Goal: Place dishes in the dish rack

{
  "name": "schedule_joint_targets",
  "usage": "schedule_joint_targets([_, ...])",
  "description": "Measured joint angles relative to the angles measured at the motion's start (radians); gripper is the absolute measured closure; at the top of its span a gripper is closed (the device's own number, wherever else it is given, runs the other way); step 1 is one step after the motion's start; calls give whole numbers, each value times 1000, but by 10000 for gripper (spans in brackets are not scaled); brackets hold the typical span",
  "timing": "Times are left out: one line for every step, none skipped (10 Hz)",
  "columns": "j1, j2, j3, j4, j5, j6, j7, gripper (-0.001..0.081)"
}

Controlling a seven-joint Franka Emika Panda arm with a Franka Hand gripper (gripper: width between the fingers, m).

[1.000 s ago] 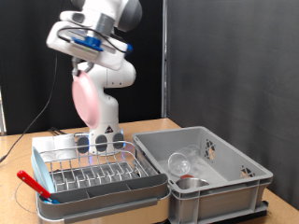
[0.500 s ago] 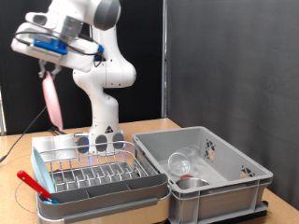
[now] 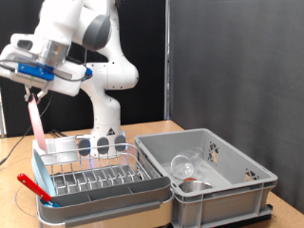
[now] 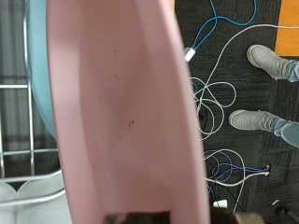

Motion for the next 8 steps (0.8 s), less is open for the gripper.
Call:
schedule_joint_targets([0,29,-1,-10,-1,35,0,771])
schedule_joint_targets([0,53,-1,-22,-1,71,0,771])
schedule_joint_targets([0,68,0,-36,-1,99,0,771])
schedule_joint_targets([1,78,0,-51,-1,125,0,771])
schedule_joint_targets([1,80,1,-66,-1,147,0,771])
schedule_joint_targets([3,81,2,-82,-1,167,0,771])
schedule_joint_targets([4,83,4,-97,-1,182,0,771])
schedule_joint_targets([4,84,5,-108,-1,189,1,771])
